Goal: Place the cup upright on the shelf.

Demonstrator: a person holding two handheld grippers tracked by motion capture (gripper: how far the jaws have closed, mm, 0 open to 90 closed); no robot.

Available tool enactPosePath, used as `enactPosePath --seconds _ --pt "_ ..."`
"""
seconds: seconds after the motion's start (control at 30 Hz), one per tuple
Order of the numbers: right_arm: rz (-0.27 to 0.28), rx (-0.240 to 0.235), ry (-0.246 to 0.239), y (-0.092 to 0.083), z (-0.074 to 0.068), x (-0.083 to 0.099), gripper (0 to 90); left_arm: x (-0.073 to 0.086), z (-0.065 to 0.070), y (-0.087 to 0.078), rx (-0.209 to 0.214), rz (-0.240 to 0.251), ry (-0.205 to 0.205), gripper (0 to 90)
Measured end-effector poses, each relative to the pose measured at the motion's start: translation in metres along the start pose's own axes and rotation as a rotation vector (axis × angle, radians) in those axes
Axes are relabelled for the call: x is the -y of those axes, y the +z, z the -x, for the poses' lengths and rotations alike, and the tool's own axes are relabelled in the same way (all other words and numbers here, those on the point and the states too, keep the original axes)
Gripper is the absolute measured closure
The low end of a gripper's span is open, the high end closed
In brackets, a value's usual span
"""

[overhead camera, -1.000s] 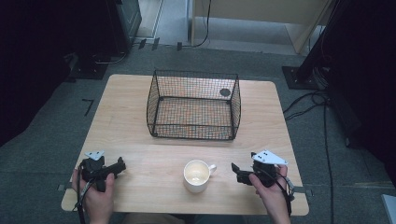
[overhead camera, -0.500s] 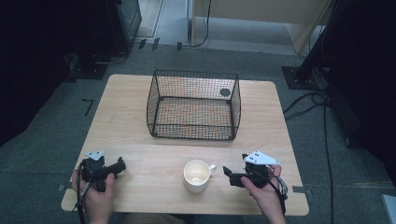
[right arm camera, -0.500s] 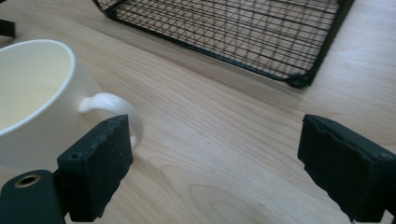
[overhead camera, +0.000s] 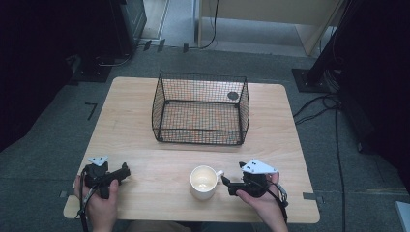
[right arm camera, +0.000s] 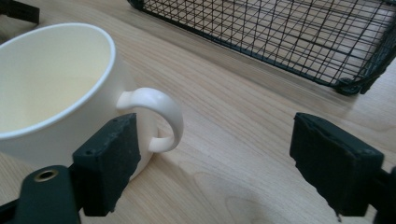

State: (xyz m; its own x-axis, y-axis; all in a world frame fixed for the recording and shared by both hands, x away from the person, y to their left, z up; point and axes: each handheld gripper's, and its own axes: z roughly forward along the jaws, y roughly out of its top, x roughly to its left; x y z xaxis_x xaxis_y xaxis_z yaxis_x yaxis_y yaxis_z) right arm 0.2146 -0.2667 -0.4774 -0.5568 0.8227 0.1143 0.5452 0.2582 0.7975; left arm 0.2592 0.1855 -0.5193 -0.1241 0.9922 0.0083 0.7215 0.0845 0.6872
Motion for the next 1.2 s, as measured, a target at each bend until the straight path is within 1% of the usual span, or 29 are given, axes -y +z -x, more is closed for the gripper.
enactPosePath --seconds 0.03,0.07,0.23,0.3,0.33,0.4,0.43,0.47,0.5,0.53,0.57,0.67,0.77,0.87,0.93,0.97,1.03,1.1,1.13,1.17,1.2 --pt "0.000 0.000 0.000 0.000 0.000 0.000 17.7 0.000 0.000 0.000 0.000 0.000 0.000 0.0" --pt "-0.004 -0.001 0.001 0.001 -0.001 0.000 19.8 0.000 0.000 0.000 0.000 0.000 0.000 0.0" --pt "0.002 -0.010 -0.023 0.006 -0.005 0.001 35.6 0.000 0.000 0.000 0.000 0.000 0.000 0.0" --pt "-0.008 -0.012 -0.034 0.009 -0.007 0.001 40.2 0.000 0.000 0.000 0.000 0.000 0.000 0.0" --pt "-0.012 -0.024 -0.041 0.011 -0.008 0.001 44.0 0.000 0.000 0.000 0.000 0.000 0.000 0.0" --pt "-0.014 -0.029 -0.046 0.012 -0.009 0.001 45.2 0.000 0.000 0.000 0.000 0.000 0.000 0.0" --pt "-0.012 -0.029 -0.047 0.013 -0.010 0.001 48.2 0.000 0.000 0.000 0.000 0.000 0.000 0.0" --pt "-0.007 -0.026 -0.049 0.013 -0.010 0.001 49.6 0.000 0.000 0.000 0.000 0.000 0.000 0.0" --pt "0.003 -0.027 -0.046 0.014 -0.011 0.001 53.7 0.000 0.000 0.000 0.000 0.000 0.000 0.0" --pt "0.003 -0.027 -0.046 0.014 -0.011 0.001 53.7 0.000 0.000 0.000 0.000 0.000 0.000 0.0" --pt "0.014 -0.020 -0.047 0.016 -0.012 0.001 57.6 0.000 0.000 0.000 0.000 0.000 0.000 0.0" --pt "0.015 -0.019 -0.058 0.017 -0.014 0.002 59.4 0.000 0.000 0.000 0.000 0.000 0.000 0.0" --pt "0.023 -0.016 -0.062 0.017 -0.017 0.002 64.6 0.000 0.000 0.000 0.000 0.000 0.000 0.0" --pt "0.049 0.000 -0.056 0.016 -0.018 0.002 71.0 0.000 0.000 0.000 0.000 0.000 0.000 0.0" --pt "0.070 -0.013 -0.049 0.014 -0.018 0.002 78.5 0.000 0.000 0.000 0.000 0.000 0.000 0.0" --pt "0.080 -0.014 -0.044 0.014 -0.018 0.002 80.2 0.000 0.000 0.000 0.000 0.000 0.000 0.0" --pt "0.089 0.002 -0.063 0.016 -0.019 0.003 84.1 0.000 0.000 0.000 0.000 0.000 0.000 0.0" --pt "0.102 0.002 -0.058 0.017 -0.018 0.003 83.1 0.000 0.000 0.000 0.000 0.000 0.000 0.0" --pt "0.107 -0.006 -0.051 0.018 -0.018 0.004 79.4 0.000 0.000 0.000 0.000 0.000 0.000 0.0" --pt "0.105 -0.022 -0.039 0.018 -0.017 0.004 73.1 0.000 0.000 0.000 0.000 0.000 0.000 0.0" --pt "0.099 -0.031 -0.038 0.020 -0.017 0.003 71.4 0.000 0.000 0.000 0.000 0.000 0.000 0.0"
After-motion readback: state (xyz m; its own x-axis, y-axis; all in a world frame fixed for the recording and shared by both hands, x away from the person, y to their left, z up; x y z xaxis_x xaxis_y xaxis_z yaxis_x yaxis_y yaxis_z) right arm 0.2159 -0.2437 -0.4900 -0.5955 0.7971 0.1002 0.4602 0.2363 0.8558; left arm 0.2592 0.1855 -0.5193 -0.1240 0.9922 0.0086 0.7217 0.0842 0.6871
